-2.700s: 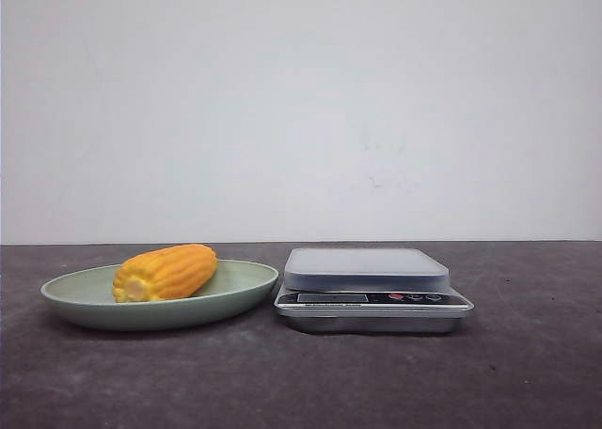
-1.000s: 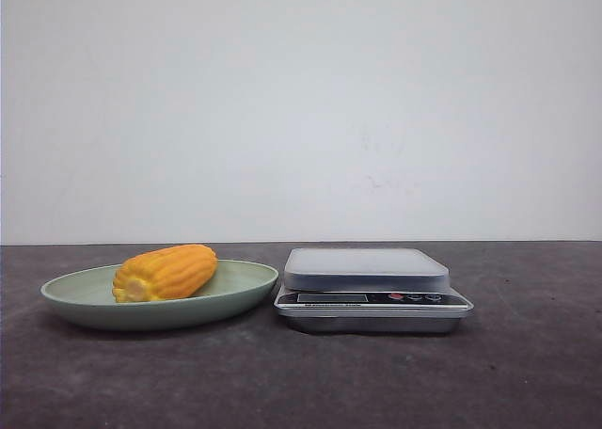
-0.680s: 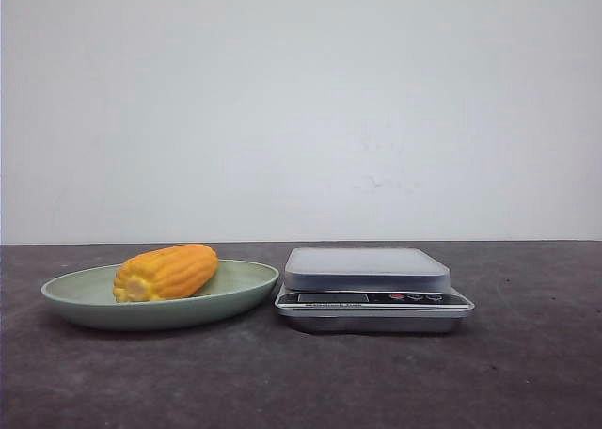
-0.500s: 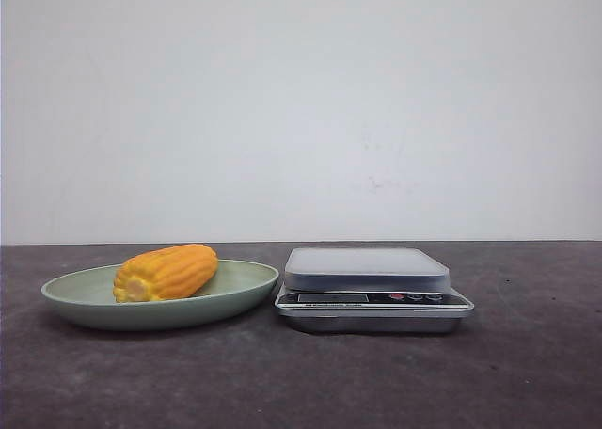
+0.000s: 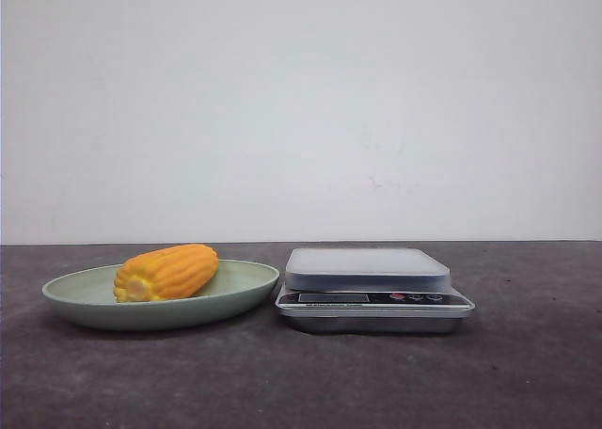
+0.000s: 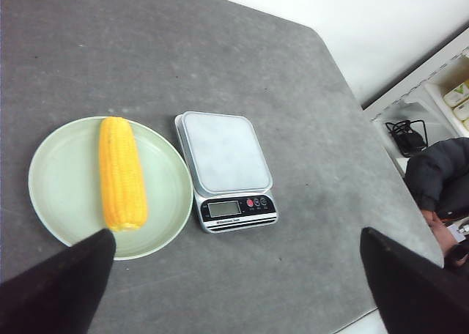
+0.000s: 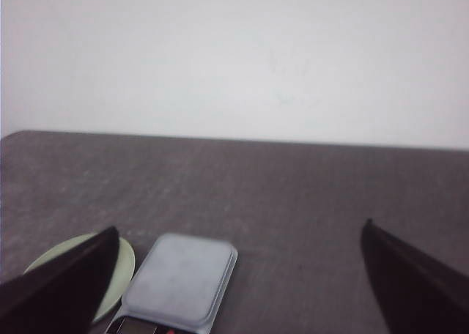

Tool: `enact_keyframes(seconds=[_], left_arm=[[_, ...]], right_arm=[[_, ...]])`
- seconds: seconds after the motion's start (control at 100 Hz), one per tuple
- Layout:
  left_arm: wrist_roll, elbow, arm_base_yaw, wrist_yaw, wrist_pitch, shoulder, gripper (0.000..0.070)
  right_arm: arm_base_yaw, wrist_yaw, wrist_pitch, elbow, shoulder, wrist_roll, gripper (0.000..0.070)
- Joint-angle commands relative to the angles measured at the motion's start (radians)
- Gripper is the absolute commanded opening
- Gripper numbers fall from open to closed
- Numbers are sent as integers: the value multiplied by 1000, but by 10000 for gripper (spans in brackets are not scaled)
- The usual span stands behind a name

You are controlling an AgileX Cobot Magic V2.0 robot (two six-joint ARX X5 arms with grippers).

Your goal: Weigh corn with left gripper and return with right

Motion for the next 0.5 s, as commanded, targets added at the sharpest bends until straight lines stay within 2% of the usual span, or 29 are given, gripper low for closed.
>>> enact_keyframes(seconds=[0.0,0.08,0.23,0.33,0.38,0.49], left_arm=[[-12,14,-2,-14,13,22,547],[-16,14,-2,-43,13,49,548],[-9,14,-24,-82,13,138,548],[-3,14,-53,-118,13,213,534],[-3,14,-76,-126,14,254,503],[-5,14,-144,-135,36,354,502]], right_arm=[[0,-5,-4,14,19,32,521],[0,-12,-11,14,36,38,457],[0,-57,-10,14,59,71,457],[0,-56,-11,14,65,76,457],[0,-55,-11,14,65,76,457],[0,-52,-11,14,64,76,457]])
